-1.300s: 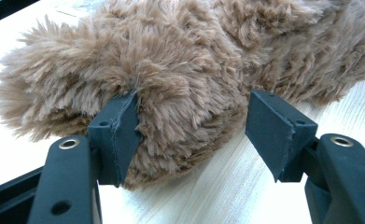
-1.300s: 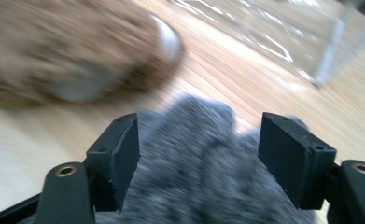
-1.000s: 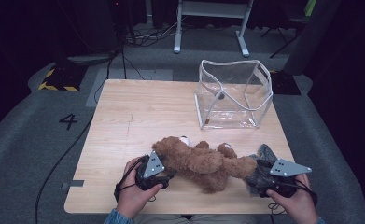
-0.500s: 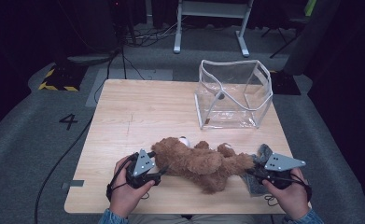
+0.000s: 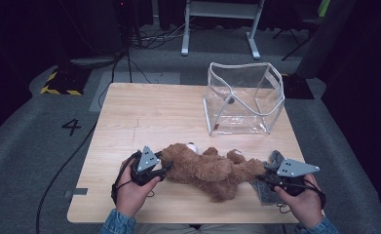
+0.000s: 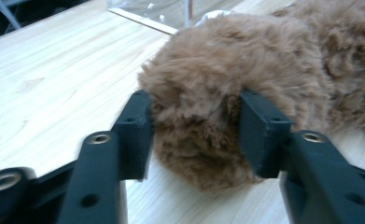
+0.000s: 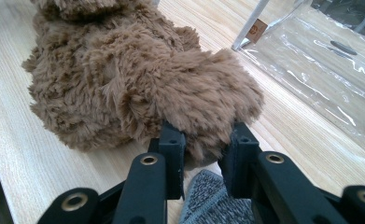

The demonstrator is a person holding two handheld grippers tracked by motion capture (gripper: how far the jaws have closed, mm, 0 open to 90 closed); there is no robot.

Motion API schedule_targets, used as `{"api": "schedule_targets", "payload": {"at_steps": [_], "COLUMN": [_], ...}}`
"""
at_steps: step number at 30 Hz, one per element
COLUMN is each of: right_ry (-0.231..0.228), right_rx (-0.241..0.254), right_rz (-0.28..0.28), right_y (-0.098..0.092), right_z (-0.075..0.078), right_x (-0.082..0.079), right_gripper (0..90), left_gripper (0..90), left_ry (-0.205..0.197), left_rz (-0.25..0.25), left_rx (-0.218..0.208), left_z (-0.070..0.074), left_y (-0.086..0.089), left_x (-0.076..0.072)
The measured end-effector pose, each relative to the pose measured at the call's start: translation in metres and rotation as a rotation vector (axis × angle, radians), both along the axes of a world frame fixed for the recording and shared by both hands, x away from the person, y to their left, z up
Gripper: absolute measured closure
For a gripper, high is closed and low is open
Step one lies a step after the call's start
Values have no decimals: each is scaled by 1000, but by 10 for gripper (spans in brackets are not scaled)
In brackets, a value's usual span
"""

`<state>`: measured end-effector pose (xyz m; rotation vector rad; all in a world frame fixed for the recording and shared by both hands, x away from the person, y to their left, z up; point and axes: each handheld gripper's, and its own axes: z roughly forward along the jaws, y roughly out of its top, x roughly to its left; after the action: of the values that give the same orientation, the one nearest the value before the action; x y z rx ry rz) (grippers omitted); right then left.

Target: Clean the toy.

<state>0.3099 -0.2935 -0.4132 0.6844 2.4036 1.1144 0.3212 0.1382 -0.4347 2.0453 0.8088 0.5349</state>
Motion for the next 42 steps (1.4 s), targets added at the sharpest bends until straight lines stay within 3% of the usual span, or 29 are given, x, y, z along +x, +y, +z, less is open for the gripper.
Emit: {"api": "schedule_targets", "payload": {"at_steps": [2, 4, 9, 12, 14, 18, 21, 24, 28, 31, 33, 42], "right_ry": [2, 8, -3, -15, -15, 16, 13, 40, 123, 162, 174, 197], "right_rx": [0, 16, 17, 29, 30, 71, 103, 116, 93, 109, 117, 109], "right_rz": [-2, -2, 5, 4, 10, 26, 31, 14, -25, -42, -55, -105], "right_y": [-1, -1, -6, -10, -14, -17, -21, -23, -19, -15, -12, -6], "right_z": [1, 2, 8, 17, 23, 36, 47, 46, 19, 2, -2, -19], "right_x": [0, -1, -8, -19, -25, -36, -38, -21, 20, 43, 54, 82], "right_gripper": [733, 733, 739, 749, 755, 768, 770, 768, 765, 766, 766, 766], "left_gripper": [807, 877, 889, 890, 890, 891, 891, 890, 891, 891, 891, 894], "left_ry": [2, 0, 9, 13, 4, 16, 24, 52, 108, 133, 135, 113], "left_rz": [-1, -11, -67, -120, -135, -169, -179, -157, -123, -102, -86, 8], "left_rx": [34, 54, 53, -13, -10, -17, -34, -36, -20, -71, -87, -24], "left_z": [2, 3, 15, 24, 31, 41, 45, 39, 19, 11, 8, -4], "left_y": [-1, -1, -1, 2, 0, -3, -3, -4, -6, -1, 0, -3], "left_x": [-4, -8, -30, -50, -62, -78, -83, -73, -51, -36, -27, 0]}}
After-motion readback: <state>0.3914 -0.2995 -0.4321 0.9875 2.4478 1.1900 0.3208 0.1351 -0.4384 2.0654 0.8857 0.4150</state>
